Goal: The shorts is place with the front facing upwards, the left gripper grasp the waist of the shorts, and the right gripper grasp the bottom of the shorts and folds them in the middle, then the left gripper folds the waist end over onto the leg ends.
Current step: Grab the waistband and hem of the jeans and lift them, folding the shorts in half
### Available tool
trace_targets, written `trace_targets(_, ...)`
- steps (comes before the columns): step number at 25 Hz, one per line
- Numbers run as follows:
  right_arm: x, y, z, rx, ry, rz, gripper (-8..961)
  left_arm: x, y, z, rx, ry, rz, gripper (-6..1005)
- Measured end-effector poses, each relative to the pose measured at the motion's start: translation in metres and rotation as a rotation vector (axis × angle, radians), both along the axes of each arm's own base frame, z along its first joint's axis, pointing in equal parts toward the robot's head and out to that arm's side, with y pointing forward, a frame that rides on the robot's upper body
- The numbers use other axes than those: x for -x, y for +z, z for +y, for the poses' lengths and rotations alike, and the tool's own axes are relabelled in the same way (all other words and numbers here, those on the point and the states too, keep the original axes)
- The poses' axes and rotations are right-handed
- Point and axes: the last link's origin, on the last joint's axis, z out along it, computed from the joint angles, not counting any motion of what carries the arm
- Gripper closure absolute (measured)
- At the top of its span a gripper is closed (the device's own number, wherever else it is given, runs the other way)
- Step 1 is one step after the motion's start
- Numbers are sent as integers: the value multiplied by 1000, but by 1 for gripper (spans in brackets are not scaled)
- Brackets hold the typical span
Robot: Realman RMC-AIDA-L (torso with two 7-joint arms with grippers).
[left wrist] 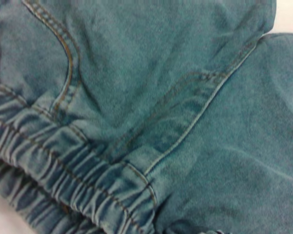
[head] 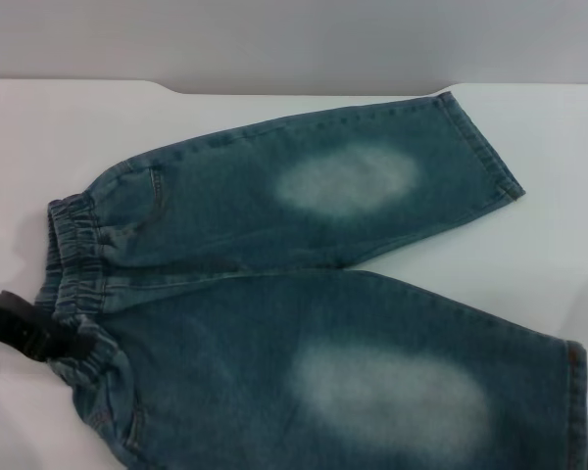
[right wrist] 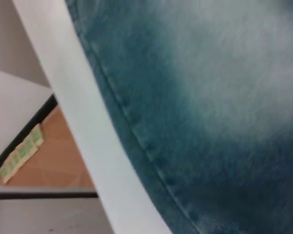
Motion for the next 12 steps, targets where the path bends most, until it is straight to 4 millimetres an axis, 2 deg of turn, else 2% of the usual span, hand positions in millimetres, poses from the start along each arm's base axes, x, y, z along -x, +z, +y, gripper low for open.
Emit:
trace_targets(11, 15, 14, 9, -139, 73, 109, 923, -15, 9, 12, -68, -43, -35, 956)
trace_targets(12, 16, 17, 9, -152, 76, 121, 923, -20, 16, 18, -110, -60, -54, 956)
